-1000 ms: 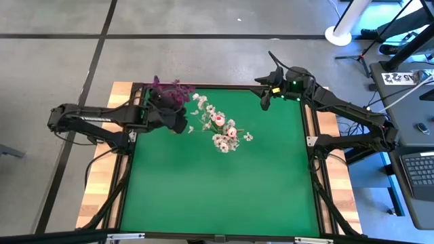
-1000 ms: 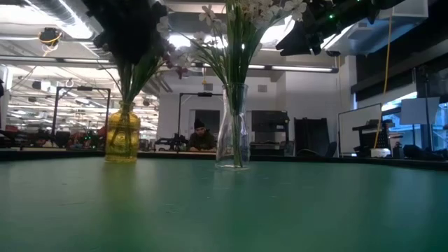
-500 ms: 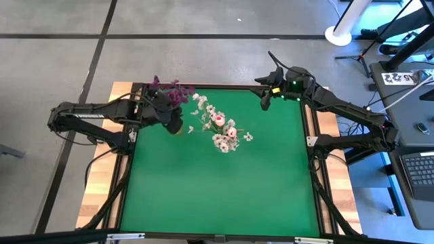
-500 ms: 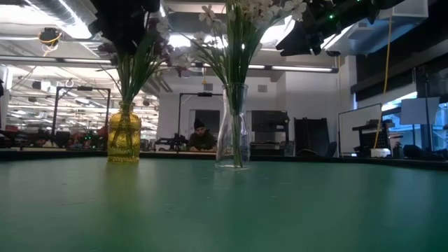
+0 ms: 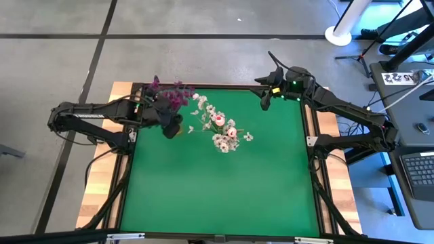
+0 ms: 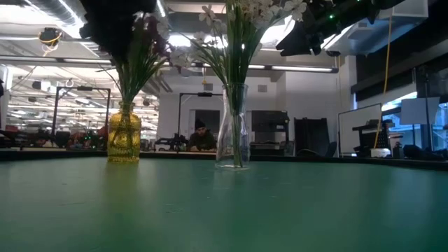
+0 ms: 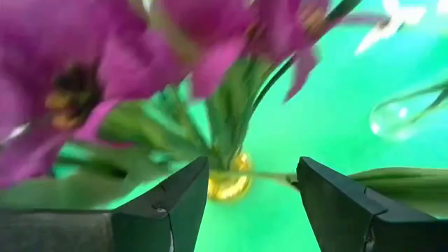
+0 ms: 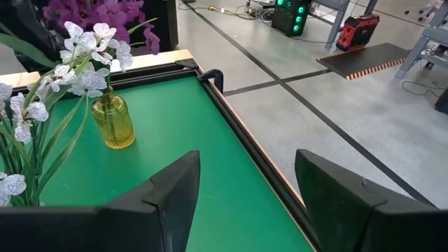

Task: Sort flowers into vase by color
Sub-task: Return to Home Position

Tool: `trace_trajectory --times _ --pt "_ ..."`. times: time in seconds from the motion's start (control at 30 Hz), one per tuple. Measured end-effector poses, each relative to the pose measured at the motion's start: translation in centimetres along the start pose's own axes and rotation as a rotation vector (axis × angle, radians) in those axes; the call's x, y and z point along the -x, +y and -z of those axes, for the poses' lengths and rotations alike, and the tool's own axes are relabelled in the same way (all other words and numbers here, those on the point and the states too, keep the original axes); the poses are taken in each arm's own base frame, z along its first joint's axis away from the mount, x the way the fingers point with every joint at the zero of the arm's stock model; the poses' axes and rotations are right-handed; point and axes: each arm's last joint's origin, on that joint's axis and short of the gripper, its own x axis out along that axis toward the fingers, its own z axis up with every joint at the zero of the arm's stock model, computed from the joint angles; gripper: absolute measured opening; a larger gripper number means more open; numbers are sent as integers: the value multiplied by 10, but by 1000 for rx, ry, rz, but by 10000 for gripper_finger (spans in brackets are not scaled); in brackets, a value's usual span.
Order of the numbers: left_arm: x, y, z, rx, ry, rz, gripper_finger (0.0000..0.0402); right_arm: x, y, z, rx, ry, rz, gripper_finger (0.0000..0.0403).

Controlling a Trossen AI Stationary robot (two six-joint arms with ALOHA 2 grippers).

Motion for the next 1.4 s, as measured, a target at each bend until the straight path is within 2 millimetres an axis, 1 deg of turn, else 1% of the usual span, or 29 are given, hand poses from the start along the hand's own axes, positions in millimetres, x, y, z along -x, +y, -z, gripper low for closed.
trace_trajectory --times 0.13,0.37,0.47,0.63,0.77,0.87,0.93,1.0,1.1,1.17,1.27,1.33,1.4 --pt "0 5 7 -5 75 -32 213 0 0 0 0 0 0 232" --pt "1 7 10 -13 130 -26 213 0 0 0 0 0 0 232" --pt "3 10 12 -27 164 -48 213 0 0 0 0 0 0 232" --pt "19 17 8 -1 195 -73 213 0 0 0 0 0 0 232" --pt "39 19 -2 4 169 -37 213 0 0 0 0 0 0 232" --pt "58 18 -8 -11 116 26 213 0 1 0 2 -3 -18 232" --pt "70 17 -6 -41 52 62 211 1 2 -1 8 -12 -66 232" --pt "82 17 -1 -63 -53 101 205 4 3 -2 8 -27 -129 232" --pt "96 16 14 -78 -243 177 189 17 2 -6 16 -94 -250 232" --pt "100 17 26 -67 -357 229 176 23 2 -4 30 -154 -321 232" --pt "98 17 44 -35 -436 323 157 31 1 8 30 -221 -369 232" --pt "92 15 55 -34 -468 357 144 36 1 17 38 -295 -396 232" --pt "83 11 67 -46 -507 369 130 39 3 32 38 -339 -422 232"
